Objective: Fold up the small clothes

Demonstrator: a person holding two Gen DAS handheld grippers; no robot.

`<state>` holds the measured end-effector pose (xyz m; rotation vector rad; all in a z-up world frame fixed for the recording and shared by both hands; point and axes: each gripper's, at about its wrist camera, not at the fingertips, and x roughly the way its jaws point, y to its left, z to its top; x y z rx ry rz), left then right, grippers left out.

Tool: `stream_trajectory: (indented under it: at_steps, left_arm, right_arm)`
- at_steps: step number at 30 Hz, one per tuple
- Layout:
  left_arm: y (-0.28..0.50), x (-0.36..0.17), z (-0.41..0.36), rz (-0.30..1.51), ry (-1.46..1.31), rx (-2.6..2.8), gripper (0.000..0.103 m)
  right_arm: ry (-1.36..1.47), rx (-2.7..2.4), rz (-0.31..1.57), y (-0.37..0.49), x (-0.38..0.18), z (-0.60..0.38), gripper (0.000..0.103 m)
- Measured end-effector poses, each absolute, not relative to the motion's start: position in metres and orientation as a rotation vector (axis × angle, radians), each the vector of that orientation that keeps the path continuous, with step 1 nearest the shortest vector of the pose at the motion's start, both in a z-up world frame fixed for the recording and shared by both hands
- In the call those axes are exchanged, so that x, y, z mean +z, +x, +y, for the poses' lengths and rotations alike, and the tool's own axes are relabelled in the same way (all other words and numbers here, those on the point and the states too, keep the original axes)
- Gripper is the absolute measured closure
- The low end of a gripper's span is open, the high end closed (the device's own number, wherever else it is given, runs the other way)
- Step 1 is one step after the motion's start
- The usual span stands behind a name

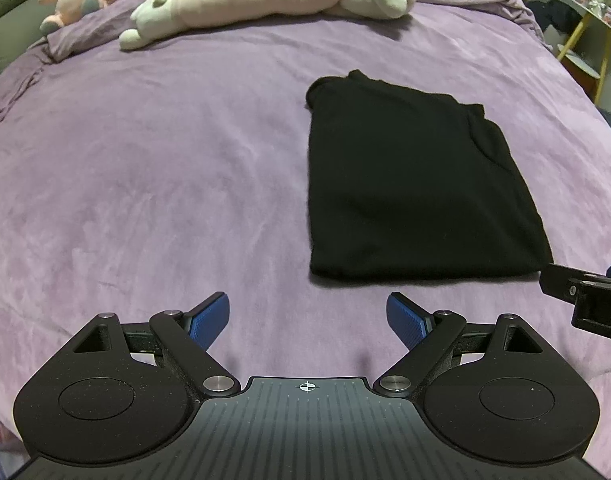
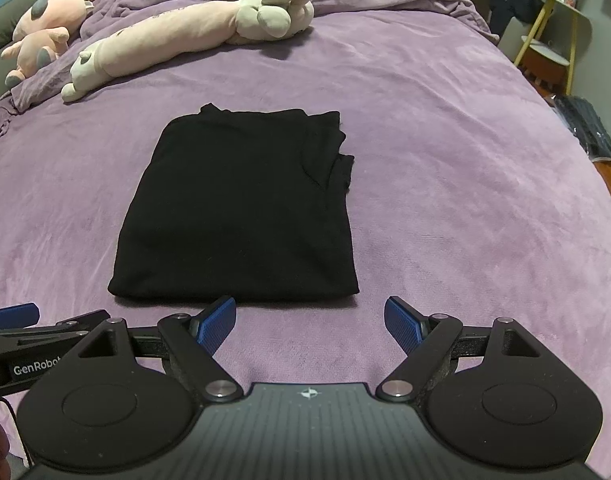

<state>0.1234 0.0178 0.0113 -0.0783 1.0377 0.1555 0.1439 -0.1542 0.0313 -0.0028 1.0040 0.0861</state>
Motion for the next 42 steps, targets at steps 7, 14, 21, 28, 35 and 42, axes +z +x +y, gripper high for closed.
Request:
stream_trajectory:
  at_steps: [7,14,21,28,35,42]
  left_arm:
    - [0.1250,0.0102,0.0174,1.043,-0.077,0.156,0.013]
    - [0.1251,0.0105,0.0173,1.042,-0.077,0.156,0.013]
    - [0.1246,0.0094,0.0171,1.043,-0.074,0.154,0.013]
    - [0.1247,0.0096,0.0172,1.047,-0.076,0.154,0.013]
    - [0.1246,0.0099,0.0166,1.047,-0.072,0.154,0.013]
    - [0.1247,0.0106,0.0161,1.049,-0.065,0.154,0.013]
  right_arm:
    - [-0.002,0.085,0.999,0.1432,0.0321,-0.1538,0.021]
    - [-0.001,0.084,1.000,0.1430,0.0321,-0.1535,0.021]
    - [-0.001,0.081,0.998,0.1432,0.0326,-0.1529,0.021]
    - [0.000,0.079,0.995,0.1422,0.0328,-0.1516,0.021]
    - [0.002,0.079,0.993,0.1415,0.0330,-0.1510,0.021]
    - [0.002,0.078,0.993,0.1413,0.0336,-0.1500,0.021]
